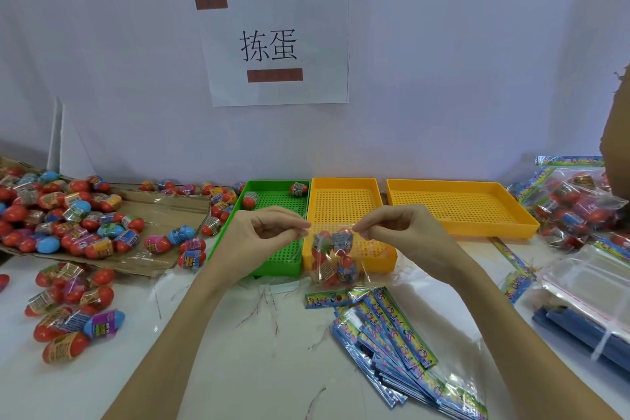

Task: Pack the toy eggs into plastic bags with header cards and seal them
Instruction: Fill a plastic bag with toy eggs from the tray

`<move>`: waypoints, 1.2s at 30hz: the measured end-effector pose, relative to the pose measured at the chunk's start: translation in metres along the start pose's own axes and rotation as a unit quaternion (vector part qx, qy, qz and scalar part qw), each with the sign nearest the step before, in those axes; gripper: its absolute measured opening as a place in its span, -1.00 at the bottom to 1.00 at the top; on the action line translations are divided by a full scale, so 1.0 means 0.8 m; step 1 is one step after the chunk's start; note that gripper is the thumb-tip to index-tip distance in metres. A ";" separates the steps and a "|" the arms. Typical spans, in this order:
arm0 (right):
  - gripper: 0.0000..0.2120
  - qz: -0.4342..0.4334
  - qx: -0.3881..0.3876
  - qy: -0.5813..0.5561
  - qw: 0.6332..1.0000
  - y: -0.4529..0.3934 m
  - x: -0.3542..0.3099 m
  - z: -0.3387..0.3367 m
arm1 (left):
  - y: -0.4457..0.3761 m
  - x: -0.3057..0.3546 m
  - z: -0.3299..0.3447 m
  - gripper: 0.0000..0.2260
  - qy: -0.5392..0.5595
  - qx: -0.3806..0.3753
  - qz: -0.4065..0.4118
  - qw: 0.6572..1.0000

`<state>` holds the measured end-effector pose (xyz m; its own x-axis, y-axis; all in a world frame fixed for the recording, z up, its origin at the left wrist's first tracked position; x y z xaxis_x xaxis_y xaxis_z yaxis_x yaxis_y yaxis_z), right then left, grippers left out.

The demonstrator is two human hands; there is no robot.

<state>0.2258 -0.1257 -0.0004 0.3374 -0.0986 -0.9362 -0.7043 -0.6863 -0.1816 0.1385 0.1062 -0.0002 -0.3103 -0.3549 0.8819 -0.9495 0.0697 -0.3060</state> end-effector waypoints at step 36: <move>-0.84 0.003 0.033 0.063 0.997 -0.007 -0.011 0.036 | -0.001 -0.006 0.018 -0.91 0.169 0.128 -0.108 0.971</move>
<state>0.2085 -0.1005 0.0002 0.4054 -0.1949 -0.8931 -0.7452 -0.6363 -0.1995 0.1417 0.0943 -0.0094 -0.1442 -0.0065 0.9895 -0.9646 -0.2223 -0.1421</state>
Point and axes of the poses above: each hand's wrist, its own y-axis away from the middle knuckle, its own z-axis out of the palm, x = y × z, the point moved 7 cm from there along -y, towards the middle knuckle, and after that the axes turned 8 degrees about -x, right-handed, at the moved point
